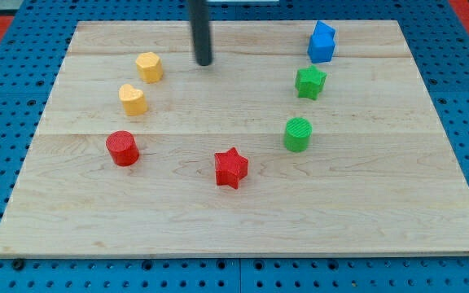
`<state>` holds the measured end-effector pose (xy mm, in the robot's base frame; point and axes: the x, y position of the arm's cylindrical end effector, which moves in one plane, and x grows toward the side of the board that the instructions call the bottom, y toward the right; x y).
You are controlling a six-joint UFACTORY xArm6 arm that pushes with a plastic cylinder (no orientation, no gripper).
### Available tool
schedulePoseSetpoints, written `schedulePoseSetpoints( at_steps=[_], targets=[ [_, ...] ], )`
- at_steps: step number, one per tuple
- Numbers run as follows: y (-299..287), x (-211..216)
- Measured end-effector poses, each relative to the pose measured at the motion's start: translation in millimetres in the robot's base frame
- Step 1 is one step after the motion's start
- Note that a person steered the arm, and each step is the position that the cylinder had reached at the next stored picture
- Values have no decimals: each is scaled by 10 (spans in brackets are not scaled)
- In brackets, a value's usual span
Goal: Move the blue triangle parallel to the blue cube
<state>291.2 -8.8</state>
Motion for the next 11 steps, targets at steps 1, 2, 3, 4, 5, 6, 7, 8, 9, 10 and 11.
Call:
schedulePoseSetpoints(
  at_steps=[1,2,3,4,5,6,7,8,9,10,11],
  targets=[
    [921,191],
    [1563,110],
    [1893,-73],
    [2206,-158],
    [2179,-552],
    [1340,-746],
    [1201,-859],
    [831,-902],
    [-40,-912],
    [206,-727],
    [780,-489]
  ],
)
